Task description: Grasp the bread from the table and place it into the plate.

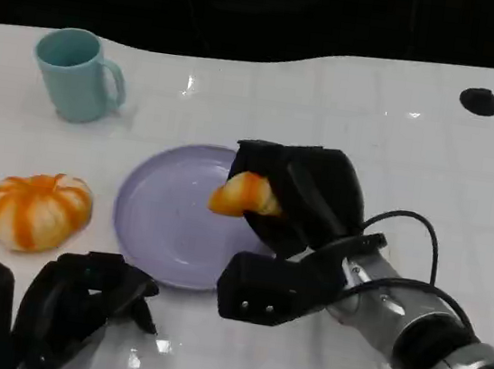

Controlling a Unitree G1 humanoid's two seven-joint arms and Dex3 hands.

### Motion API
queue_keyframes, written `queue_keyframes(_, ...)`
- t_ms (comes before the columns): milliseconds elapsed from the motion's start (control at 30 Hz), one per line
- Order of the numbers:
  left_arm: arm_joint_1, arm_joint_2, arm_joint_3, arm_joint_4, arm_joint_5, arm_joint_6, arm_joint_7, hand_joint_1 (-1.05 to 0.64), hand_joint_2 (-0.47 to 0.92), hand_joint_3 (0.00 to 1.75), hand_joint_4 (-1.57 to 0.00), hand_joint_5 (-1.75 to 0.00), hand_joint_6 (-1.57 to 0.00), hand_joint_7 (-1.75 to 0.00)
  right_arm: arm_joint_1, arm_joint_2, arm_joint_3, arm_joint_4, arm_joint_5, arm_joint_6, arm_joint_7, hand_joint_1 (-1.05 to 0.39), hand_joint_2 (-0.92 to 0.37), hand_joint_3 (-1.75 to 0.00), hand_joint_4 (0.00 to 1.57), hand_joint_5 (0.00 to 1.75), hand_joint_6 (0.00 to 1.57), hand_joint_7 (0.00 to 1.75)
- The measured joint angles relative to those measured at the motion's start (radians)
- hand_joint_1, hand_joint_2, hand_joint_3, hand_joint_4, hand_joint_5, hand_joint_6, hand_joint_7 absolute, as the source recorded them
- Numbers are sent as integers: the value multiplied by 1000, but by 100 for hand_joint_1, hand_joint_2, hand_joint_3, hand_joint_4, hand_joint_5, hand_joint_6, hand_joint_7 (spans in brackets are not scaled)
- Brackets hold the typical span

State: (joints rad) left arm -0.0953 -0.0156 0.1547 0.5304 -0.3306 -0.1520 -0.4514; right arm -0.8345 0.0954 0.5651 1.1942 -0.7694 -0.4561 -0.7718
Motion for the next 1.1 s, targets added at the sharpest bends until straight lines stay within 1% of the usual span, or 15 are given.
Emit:
queue_keyframes(367, 2, 1, -6, -4, 0, 0, 0, -105, 68, 8, -95, -147, -157, -32, -3, 32, 23, 14, -5, 2, -14, -18, -25, -157, 110, 175, 87, 173)
queue_keyframes(433, 2, 1, -6, -4, 0, 1, 0, -105, 69, 8, -95, -147, -157, -32, -3, 36, 28, 16, -5, 1, -17, -17, -26, -153, 107, 175, 85, 165)
queue_keyframes(467, 2, 1, -6, -5, 0, 1, 0, -105, 69, 8, -95, -147, -157, -31, -3, 38, 30, 17, -5, 1, -17, -17, -27, -148, 100, 171, 83, 153)
queue_keyframes(533, 2, 2, -7, -5, 0, 1, 0, -105, 68, 8, -95, -147, -157, -31, -3, 42, 32, 17, -4, 1, -9, -19, -32, -126, 82, 149, 78, 109)
queue_keyframes(567, 3, 2, -7, -5, 0, 1, 0, -105, 68, 8, -95, -147, -157, -31, -4, 42, 32, 17, -2, 1, 14, -21, -35, -113, 64, 132, 70, 83)
queue_keyframes(600, 3, 2, -8, -6, 0, 2, 0, -105, 68, 9, -95, -147, -157, -32, -6, 43, 32, 17, 1, 2, 43, -24, -40, -101, 51, 113, 63, 65)
queue_keyframes(633, 3, 2, -8, -6, 0, 2, 0, -105, 68, 9, -95, -147, -157, -32, -8, 42, 33, 17, 1, 7, 73, -28, -45, -91, 41, 98, 58, 50)
queue_keyframes(667, 3, 2, -8, -6, 0, 2, 0, -105, 68, 9, -95, -147, -157, -32, -10, 40, 37, 16, 0, 14, 99, -33, -56, -71, 30, 83, 53, 35)
queue_keyframes(700, 3, 2, -9, -6, 0, 2, 0, -105, 68, 9, -95, -147, -157, -32, -12, 37, 43, 16, -3, 23, 122, -35, -61, -62, 27, 78, 52, 28)
queue_keyframes(733, 3, 3, -9, -6, 0, 2, 0, -105, 68, 9, -95, -147, -157, -31, -14, 33, 49, 16, -6, 30, 140, -47, -75, -43, 14, 66, 41, 19)
queue_keyframes(767, 3, 3, -9, -7, 0, 2, 0, -105, 68, 9, -95, -147, -157, -31, -16, 32, 55, 13, -8, 41, 159, -57, -85, -28, 6, 51, 31, 11)
queue_keyframes(800, 3, 3, -9, -7, 0, 2, 1, -105, 67, 9, -95, -147, -157, -31, -18, 31, 61, 10, -12, 59, 188, -60, -88, -22, 3, 45, 27, 8)
queue_keyframes(867, 4, 3, -9, -8, 0, 3, 1, -105, 68, 9, -95, -147, -157, -31, -20, 31, 71, 3, -18, 91, 241, -73, -91, -22, 1, 18, 15, 3)
queue_keyframes(967, 6, 3, -10, -14, 0, 7, 2, -105, 67, 9, -95, -146, -157, -31, -19, 28, 71, -16, -11, 108, 312, -84, -92, -27, 0, 3, 7, 1)
queue_keyframes(1100, 7, 3, -11, -18, 0, 11, 2, -105, 68, 10, -94, -147, -157, -30, -19, 23, 71, -42, 3, 111, 370, -91, -92, -31, 0, 0, 4, 0)
